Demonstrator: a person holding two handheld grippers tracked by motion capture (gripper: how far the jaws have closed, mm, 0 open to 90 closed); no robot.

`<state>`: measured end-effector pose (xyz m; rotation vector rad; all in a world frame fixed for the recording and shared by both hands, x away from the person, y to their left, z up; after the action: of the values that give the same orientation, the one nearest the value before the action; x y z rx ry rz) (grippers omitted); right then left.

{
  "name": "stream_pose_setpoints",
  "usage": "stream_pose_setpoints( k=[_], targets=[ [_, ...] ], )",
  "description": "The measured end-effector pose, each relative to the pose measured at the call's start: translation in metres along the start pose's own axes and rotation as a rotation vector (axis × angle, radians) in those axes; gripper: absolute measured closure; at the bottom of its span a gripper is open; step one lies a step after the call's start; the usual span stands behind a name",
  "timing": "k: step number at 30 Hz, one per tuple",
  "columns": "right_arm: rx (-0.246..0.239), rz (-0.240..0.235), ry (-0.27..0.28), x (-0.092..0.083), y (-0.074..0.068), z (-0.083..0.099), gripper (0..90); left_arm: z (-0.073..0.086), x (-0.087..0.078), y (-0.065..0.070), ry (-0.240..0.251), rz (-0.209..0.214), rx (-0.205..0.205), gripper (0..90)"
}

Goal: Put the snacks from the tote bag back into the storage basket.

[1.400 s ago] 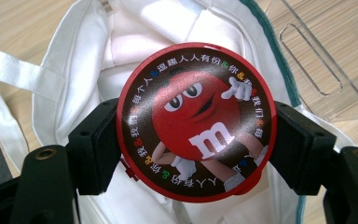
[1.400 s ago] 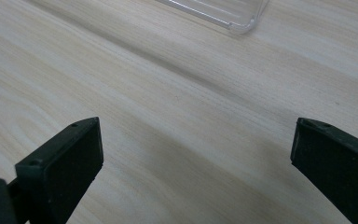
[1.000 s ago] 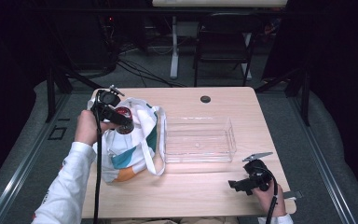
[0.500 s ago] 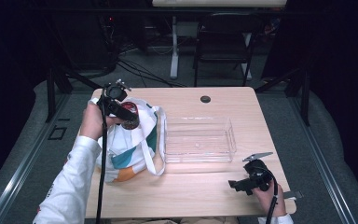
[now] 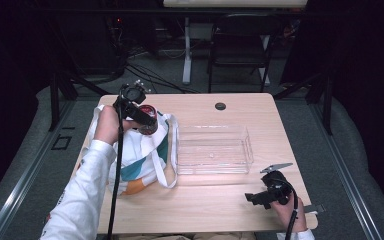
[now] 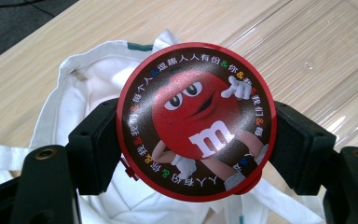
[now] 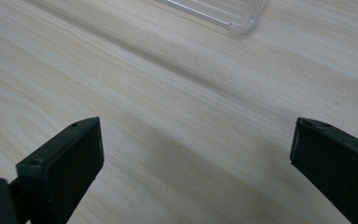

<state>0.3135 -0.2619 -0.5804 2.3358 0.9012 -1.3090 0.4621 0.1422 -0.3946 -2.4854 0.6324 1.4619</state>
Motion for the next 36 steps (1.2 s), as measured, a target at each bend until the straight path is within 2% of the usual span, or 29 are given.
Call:
stream_pose_setpoints(
  k=[10, 22, 36],
  targets=[
    [0.000, 0.001, 0.001, 0.000, 0.000, 0.000, 2.9, -0.009, 0.002, 0.010, 0.001, 0.013, 0.013, 26.1],
    [-0.002, 0.004, 0.001, 0.000, 0.000, 0.000, 3.6, -0.018, 0.010, 0.030, -0.003, 0.041, 0.048, 26.1],
    [0.000, 0.005, 0.000, 0.000, 0.000, 0.000, 4.0, -0.023, 0.019, 0.048, -0.008, 0.064, 0.075, 26.1]
  ],
)
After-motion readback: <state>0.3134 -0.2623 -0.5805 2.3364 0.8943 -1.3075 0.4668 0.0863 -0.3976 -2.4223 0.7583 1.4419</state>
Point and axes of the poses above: each handheld gripper's, and its own axes: x roughly forward along the jaws, z roughly out of its underside, y roughly to its right, the point moved 3 cm from there along x, roughly forward along the jaws, and after that the axes turned 13 degrees about -x, right-handed, at the moved point
